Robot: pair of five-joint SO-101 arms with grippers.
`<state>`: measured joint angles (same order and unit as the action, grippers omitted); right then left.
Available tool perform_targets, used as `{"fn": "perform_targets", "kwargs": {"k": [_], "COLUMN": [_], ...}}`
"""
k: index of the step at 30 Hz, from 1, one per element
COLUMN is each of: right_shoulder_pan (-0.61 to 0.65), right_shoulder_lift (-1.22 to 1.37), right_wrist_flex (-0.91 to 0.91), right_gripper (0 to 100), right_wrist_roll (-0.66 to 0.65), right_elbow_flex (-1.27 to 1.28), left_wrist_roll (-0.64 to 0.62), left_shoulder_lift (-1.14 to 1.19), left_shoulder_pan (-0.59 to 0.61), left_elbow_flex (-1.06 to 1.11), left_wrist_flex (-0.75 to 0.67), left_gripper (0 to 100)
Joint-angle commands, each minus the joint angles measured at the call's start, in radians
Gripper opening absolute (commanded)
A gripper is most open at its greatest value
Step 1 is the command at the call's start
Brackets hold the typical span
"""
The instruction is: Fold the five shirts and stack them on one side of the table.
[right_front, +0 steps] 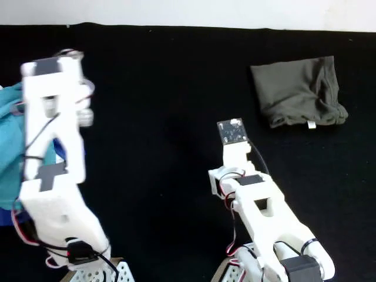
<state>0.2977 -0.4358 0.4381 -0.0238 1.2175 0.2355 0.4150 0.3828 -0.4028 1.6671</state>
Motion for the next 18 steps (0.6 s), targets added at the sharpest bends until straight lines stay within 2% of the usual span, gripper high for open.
{"fn": "perform_targets", "kwargs": {"k": [1, 3, 7, 16, 18], "right_shoulder_pan": [0.001, 0.001, 0.001, 0.001, 0.001], "right_shoulder_lift": [0.007, 0.007, 0.007, 0.008, 0.008], "right_wrist_flex": [-0.024, -0.024, -0.024, -0.024, -0.025], "right_gripper": [18.3, 18.3, 18.3, 18.3, 18.3], "right_wrist_roll": [0.002, 0.002, 0.002, 0.002, 0.002], "right_elbow_flex": [-0.007, -0.005, -0.005, -0.005, -0.005], "left_wrist_roll": [0.141, 0.219, 0.292, 0.310, 0.308], "left_shoulder_lift": [-0.039, -0.007, 0.056, 0.179, 0.179], "left_shoulder_pan": [0.166, 0.243, 0.332, 0.335, 0.335], "left_elbow_flex": [-0.024, -0.013, -0.028, -0.038, -0.038], "left_wrist_flex": [0.034, 0.020, -0.028, -0.118, -0.112], "left_gripper": [13, 17, 17, 16, 11]}}
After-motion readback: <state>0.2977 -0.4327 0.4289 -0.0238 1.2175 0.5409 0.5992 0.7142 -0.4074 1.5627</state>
